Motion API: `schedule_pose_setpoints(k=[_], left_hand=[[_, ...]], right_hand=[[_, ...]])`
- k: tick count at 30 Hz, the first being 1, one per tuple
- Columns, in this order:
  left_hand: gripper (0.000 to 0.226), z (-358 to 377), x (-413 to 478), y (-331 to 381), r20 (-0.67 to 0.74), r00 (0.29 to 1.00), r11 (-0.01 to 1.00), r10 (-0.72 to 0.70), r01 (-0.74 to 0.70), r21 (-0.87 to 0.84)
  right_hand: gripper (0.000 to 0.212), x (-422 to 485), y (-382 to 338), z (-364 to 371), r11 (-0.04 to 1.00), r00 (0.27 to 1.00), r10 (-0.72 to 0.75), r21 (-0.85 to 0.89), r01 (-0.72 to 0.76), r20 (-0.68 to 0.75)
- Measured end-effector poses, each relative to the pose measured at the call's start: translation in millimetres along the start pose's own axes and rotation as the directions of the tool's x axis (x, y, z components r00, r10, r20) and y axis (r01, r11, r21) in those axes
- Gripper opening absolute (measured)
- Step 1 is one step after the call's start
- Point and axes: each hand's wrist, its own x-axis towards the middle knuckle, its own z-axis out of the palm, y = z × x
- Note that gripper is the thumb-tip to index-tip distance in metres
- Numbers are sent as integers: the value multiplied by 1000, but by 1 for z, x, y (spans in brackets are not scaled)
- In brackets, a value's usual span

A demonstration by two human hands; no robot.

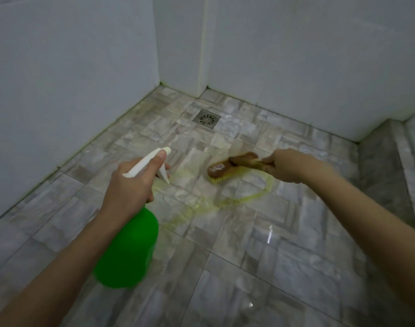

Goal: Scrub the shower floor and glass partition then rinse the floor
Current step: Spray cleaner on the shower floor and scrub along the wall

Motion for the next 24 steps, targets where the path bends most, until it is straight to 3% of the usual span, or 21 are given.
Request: schedule_pose_setpoints(k=[3, 6, 8, 13, 19, 24], left_hand=[[50, 14, -5, 6, 20, 1000, 1000, 14, -14, -8], [40, 25, -5, 11, 43, 999, 999, 33, -32, -12], [42, 31, -7, 14, 74, 996, 999, 46, -46, -5], [50, 35, -6, 15, 89, 995, 999, 50, -51, 4], [36, 42, -1, 13, 94, 994, 999, 49, -48, -18], [28, 50, 8, 13, 97, 994, 998, 58, -55, -36]], right_hand=[[26, -22, 14, 11, 992, 996, 83, -93, -81, 21], [34, -29, 24, 42, 993, 991, 102, 71, -96, -83], [40, -32, 37, 48, 982, 992, 103, 166, -89, -77], [29, -44, 63, 22, 980, 976, 193, -63, -187, 99], [42, -24, 80, 27, 957, 973, 231, 180, -226, -7], [29, -24, 64, 12, 968, 971, 236, 85, -237, 28]])
